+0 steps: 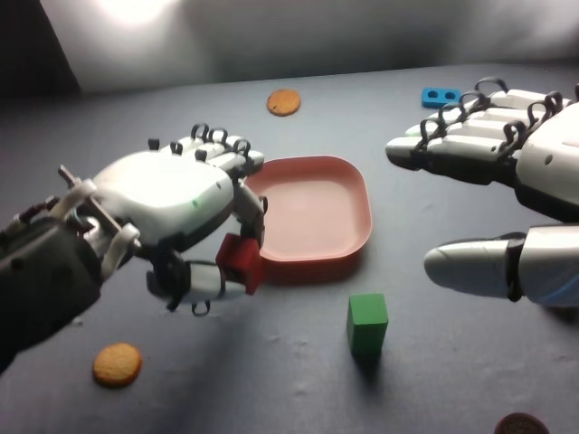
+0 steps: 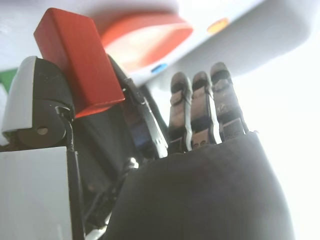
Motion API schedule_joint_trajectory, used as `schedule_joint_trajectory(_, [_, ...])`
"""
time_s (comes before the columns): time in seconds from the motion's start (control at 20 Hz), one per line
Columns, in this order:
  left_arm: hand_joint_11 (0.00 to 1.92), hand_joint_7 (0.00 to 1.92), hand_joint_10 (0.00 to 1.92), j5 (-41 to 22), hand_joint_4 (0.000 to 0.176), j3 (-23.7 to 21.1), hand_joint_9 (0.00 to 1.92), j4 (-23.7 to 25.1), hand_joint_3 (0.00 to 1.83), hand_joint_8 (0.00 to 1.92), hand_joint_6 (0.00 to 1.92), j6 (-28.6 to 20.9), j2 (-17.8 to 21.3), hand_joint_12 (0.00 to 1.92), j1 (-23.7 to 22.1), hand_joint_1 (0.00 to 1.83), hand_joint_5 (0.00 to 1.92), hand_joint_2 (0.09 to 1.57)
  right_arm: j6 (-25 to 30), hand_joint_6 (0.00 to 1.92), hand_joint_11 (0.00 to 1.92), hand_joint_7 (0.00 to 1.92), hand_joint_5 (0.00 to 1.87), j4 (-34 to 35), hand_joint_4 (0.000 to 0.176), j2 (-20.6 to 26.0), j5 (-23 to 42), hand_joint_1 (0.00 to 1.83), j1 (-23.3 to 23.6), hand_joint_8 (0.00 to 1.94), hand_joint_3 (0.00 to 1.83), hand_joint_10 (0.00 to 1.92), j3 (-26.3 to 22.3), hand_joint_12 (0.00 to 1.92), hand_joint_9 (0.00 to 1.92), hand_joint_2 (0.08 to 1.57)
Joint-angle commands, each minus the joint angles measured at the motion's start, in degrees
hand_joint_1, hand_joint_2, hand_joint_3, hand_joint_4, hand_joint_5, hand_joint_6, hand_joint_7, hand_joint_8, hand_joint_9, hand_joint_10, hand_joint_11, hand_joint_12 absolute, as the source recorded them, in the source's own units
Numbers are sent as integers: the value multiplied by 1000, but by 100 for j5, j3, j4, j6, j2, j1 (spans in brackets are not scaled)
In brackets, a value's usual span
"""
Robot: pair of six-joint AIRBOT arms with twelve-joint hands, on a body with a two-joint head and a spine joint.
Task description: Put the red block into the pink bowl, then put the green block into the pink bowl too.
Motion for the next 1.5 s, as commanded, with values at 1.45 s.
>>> schedule_joint_trajectory(1.45, [0, 174, 9, -1, 115, 2356, 41, 1981, 0, 6, 984, -2055, -1204, 0, -928, 1037, 978, 1114, 27, 6, 0, 186, 193, 174, 0, 63, 683, 38, 12, 6, 0, 10, -11, 458, 154, 1207])
